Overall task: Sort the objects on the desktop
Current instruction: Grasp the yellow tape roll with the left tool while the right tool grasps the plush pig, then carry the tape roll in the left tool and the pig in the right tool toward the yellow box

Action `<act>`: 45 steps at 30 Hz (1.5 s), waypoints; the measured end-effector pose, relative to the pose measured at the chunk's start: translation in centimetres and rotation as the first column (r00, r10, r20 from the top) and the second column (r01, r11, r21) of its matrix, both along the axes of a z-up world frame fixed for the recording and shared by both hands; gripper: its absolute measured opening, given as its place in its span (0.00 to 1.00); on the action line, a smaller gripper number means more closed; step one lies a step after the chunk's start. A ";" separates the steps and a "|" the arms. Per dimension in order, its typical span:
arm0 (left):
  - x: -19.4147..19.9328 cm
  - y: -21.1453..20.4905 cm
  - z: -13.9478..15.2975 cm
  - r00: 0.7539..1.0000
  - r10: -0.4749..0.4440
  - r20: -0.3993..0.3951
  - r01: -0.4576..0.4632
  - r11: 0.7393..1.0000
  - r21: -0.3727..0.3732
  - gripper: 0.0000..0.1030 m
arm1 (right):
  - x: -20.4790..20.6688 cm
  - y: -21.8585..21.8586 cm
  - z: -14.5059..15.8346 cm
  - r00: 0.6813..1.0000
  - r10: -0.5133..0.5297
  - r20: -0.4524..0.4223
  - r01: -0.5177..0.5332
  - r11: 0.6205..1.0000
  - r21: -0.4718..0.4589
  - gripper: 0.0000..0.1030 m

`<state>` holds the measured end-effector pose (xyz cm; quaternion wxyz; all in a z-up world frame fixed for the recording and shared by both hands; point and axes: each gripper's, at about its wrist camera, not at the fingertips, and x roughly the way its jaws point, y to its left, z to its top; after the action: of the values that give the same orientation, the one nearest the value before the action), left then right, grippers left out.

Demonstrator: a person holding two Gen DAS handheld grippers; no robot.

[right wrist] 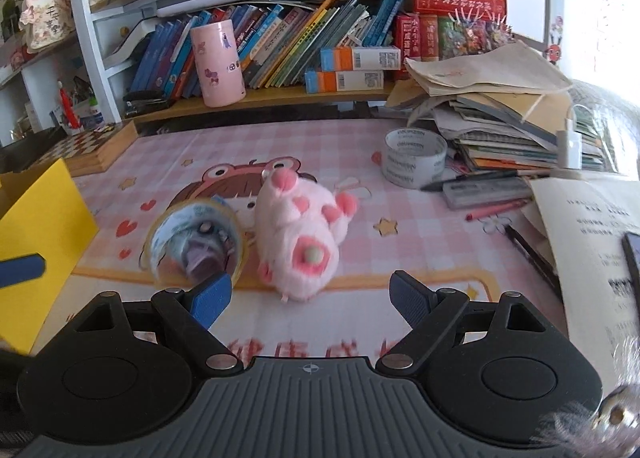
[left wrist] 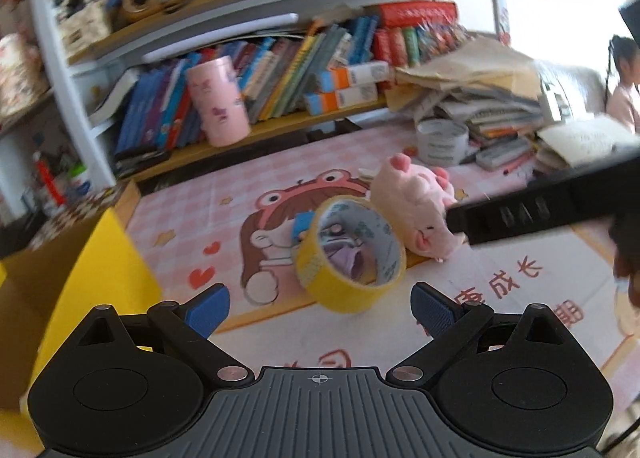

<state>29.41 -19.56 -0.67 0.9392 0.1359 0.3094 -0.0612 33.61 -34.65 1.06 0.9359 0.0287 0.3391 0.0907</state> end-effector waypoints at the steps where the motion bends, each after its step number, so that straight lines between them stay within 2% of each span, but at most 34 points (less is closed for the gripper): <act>1: 0.5 -0.4 -0.3 1.000 -0.011 -0.008 0.011 1.000 0.013 0.96 | 0.6 -0.1 -0.1 1.000 0.002 -0.003 -0.002 1.000 0.007 0.83; 8: 4.2 -2.5 -2.9 0.997 -0.054 -0.064 0.059 0.994 0.088 0.96 | 4.9 0.3 -1.4 0.996 0.074 -0.054 -0.073 0.997 0.005 0.83; 11: 5.4 -3.2 -3.8 0.996 -0.055 -0.068 0.063 0.991 0.121 0.96 | 6.5 0.7 -2.0 0.993 0.094 -0.074 -0.095 0.995 -0.004 0.83; 21: 7.6 -4.4 -5.1 0.997 -0.058 -0.055 0.067 0.984 0.164 0.95 | 10.1 1.5 -3.2 0.985 0.118 -0.128 -0.119 0.993 0.002 0.82; 26: 7.8 -4.8 -5.4 0.996 -0.073 -0.046 0.081 0.975 0.205 0.86 | 11.1 1.7 -3.9 0.980 0.127 -0.154 -0.128 0.992 0.007 0.81; 28: 7.7 -4.8 -5.5 0.996 -0.080 -0.043 0.087 0.973 0.214 0.86 | 11.4 1.6 -4.1 0.979 0.122 -0.163 -0.121 0.992 0.017 0.81; 31: 7.8 -4.7 -5.4 0.995 -0.089 -0.043 0.096 0.971 0.218 0.85 | 11.7 1.4 -4.3 0.976 0.130 -0.176 -0.126 0.991 0.039 0.78; 32: 7.7 -4.6 -5.4 0.995 -0.093 -0.042 0.100 0.970 0.222 0.85 | 11.7 1.4 -4.3 0.975 0.135 -0.177 -0.130 0.991 0.041 0.70; 37: 6.9 -3.9 -4.8 0.997 -0.079 -0.017 0.081 0.978 0.194 0.84 | 11.5 1.4 -4.3 0.972 0.157 -0.174 -0.150 0.987 0.050 0.60; 45: 4.2 -2.1 -1.6 0.999 -0.034 0.023 0.033 0.997 0.065 0.84 | 9.5 0.6 -2.4 0.984 0.138 -0.114 -0.128 0.987 0.095 0.60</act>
<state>33.65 -21.65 -2.31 0.9368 0.1719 0.2975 -0.0654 43.15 -34.07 -1.38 0.9034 0.0522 0.3919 0.1659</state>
